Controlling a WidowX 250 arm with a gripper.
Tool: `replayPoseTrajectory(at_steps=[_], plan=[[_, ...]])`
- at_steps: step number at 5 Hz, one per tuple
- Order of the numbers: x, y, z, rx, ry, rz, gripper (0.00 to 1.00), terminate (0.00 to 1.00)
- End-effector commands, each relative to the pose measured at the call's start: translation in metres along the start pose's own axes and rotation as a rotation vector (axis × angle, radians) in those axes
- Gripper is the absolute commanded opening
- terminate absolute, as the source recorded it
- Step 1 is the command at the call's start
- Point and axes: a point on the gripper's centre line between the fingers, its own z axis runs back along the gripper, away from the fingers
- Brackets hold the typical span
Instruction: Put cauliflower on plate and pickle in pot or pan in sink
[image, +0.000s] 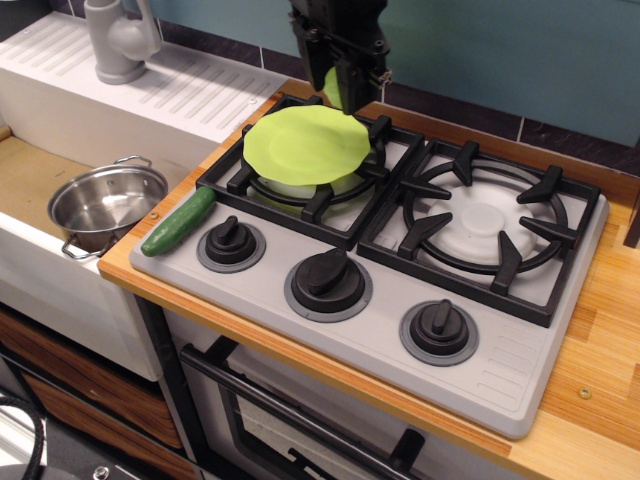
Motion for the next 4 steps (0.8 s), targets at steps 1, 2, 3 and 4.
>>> replayPoseTrajectory(at_steps=[1,2,3,4], plan=[[0.002,0.018,0.001,0.022,-0.035,0.0,0.0,0.0],[0.001,0.013,-0.005,0.015,-0.019,0.01,1.0,0.0],[0.004,0.007,-0.004,0.012,-0.001,0.031,1.0,0.0],[0.005,0.004,-0.002,-0.007,0.009,0.036,1.0,0.0]])
